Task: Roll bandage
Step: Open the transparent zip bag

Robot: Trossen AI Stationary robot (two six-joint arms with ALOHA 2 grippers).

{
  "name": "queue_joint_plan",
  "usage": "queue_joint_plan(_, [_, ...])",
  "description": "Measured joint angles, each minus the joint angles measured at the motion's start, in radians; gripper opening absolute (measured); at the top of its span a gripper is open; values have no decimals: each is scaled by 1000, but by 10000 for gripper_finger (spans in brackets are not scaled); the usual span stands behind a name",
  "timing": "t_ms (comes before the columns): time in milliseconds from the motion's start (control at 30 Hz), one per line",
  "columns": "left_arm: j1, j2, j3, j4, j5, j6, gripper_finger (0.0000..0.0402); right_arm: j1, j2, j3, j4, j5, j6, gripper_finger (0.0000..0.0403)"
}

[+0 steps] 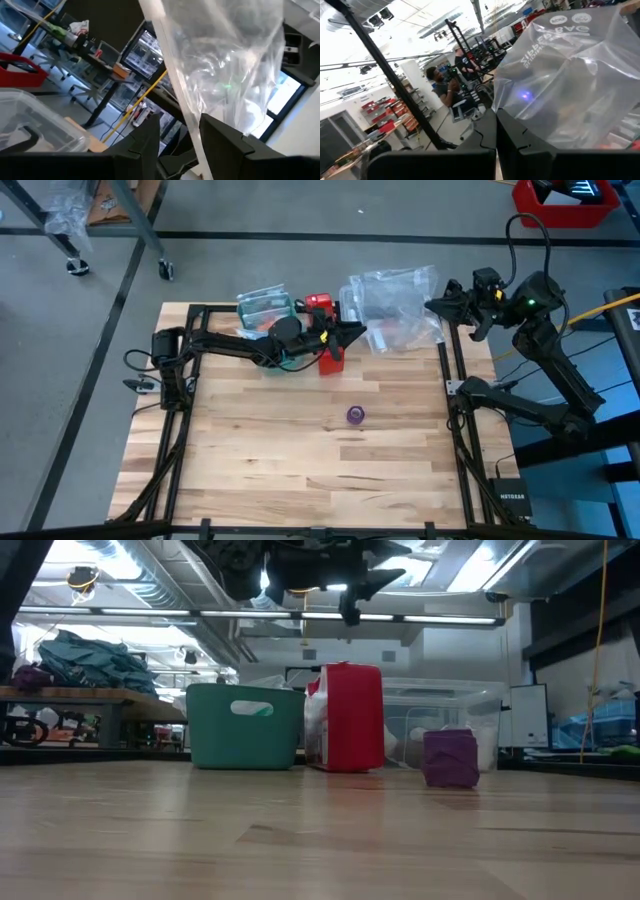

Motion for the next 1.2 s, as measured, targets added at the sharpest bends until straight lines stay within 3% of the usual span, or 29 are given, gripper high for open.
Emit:
queue_joint_plan(367, [1,0,0,67,1,70,130,0,-27,0,-5,-27,1,1])
queue_joint_plan(700, [-1,0,17,93,1,142,128,0,49,0,-5,-27,0,1])
queue_joint_plan(800, [-1,0,17,92,12,219,103,0,67,0,-6,-27,0,1])
queue_joint_plan(967, [-9,0,17,73,53,271,17,0,68,0,0,-27,0,1])
queue_joint_plan(1200, [-12,0,17,67,53,262,2,0,65,0,0,-25,0,19])
